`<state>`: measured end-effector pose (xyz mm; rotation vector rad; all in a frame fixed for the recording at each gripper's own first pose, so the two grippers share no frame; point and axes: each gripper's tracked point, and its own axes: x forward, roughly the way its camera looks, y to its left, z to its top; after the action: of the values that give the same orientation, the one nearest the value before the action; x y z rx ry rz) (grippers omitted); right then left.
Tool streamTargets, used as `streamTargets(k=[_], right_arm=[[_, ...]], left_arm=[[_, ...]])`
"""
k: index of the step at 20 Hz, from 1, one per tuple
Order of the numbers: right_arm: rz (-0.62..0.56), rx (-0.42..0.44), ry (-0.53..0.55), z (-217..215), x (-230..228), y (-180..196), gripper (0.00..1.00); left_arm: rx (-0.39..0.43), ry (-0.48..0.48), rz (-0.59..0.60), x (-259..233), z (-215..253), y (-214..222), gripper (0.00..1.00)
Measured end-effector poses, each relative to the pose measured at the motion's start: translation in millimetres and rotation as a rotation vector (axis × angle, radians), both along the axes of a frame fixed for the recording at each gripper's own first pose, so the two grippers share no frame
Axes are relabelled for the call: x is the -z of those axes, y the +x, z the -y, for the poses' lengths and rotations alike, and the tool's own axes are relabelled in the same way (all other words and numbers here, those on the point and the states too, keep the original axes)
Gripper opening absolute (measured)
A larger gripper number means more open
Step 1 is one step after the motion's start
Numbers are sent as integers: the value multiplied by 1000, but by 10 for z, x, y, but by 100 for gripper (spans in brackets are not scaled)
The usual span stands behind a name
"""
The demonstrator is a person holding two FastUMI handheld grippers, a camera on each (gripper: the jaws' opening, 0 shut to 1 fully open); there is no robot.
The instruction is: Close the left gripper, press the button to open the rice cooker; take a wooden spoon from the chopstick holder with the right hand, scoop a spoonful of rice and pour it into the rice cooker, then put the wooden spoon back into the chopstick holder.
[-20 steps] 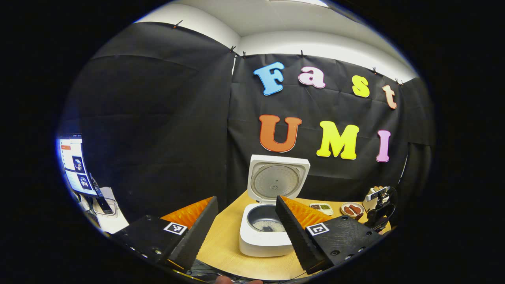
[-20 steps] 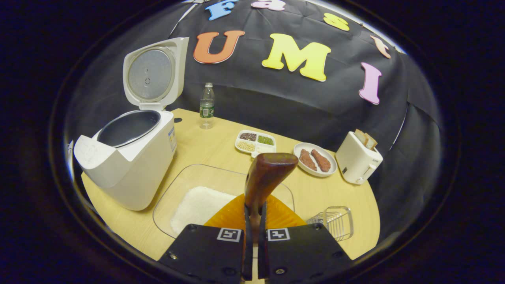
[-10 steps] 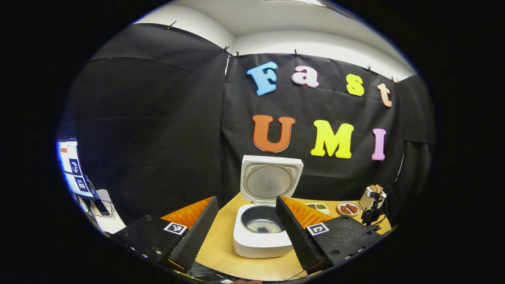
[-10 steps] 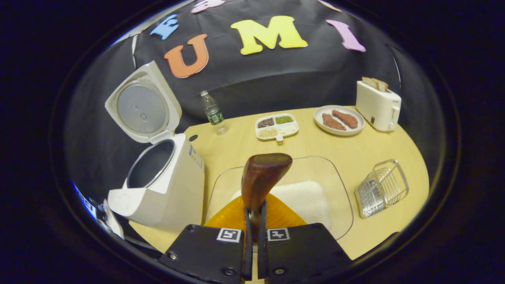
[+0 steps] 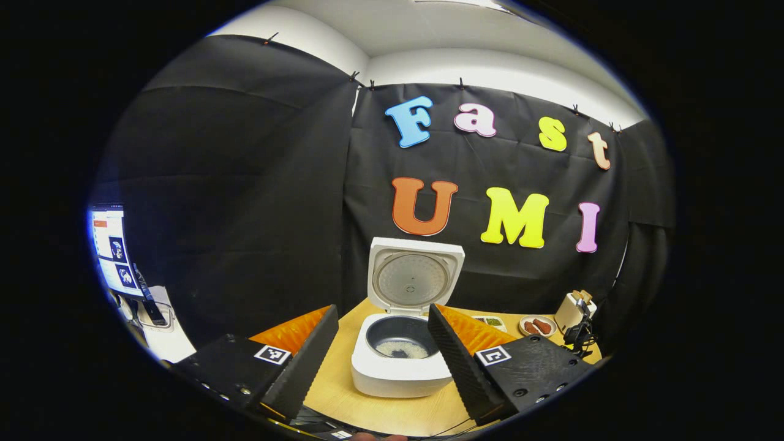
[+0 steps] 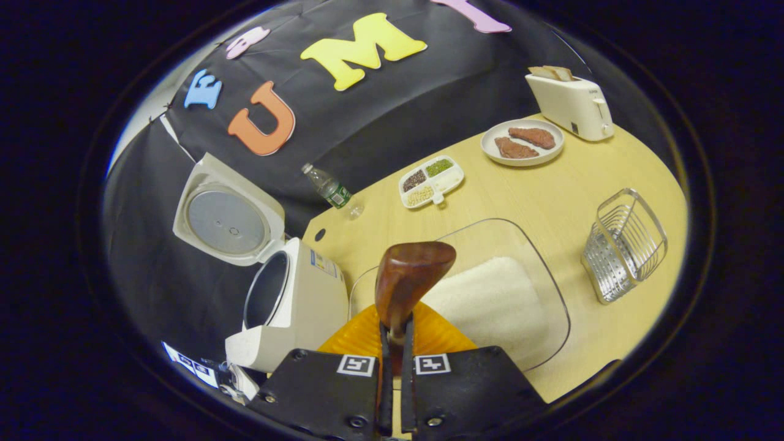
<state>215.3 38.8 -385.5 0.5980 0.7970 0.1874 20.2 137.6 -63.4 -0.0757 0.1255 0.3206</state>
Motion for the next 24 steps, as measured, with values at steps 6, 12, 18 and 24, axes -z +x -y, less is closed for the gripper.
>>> streamTargets(k=[6,12,18,24], right_arm=[[3,131,152,514,-168,9,11],[52,239,305,880,-564,86,10],[160,168,378,504,-1308,372,10],[217,7,417,-462,-1808,807,10]], left_arm=[[43,-7,-13,36,221,112,94],[72,-2,-15,18,338,214,94],[47,5,-14,-2,269,188,94],[18,23,-12,-9,148,136,94]])
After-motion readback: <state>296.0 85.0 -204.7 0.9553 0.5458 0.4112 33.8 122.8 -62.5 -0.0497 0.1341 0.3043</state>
